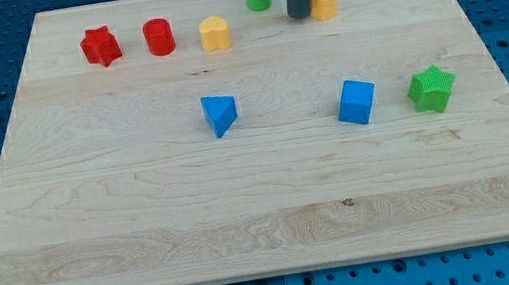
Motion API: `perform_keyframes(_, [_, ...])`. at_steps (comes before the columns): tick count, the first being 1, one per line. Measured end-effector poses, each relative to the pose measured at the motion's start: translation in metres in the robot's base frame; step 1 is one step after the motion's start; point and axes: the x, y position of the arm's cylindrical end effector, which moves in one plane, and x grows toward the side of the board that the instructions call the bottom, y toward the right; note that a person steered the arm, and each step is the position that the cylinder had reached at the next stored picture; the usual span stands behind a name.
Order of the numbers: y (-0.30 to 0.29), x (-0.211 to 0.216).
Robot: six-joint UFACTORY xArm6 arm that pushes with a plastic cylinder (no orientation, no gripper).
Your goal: Move the yellow hexagon towards the center
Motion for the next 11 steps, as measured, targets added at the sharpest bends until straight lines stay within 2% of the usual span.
perform_keyframes(3, [0.004, -0.031])
perform_keyframes(8, [0.088, -0.03])
perform_keyframes(11, [0.087, 0.013])
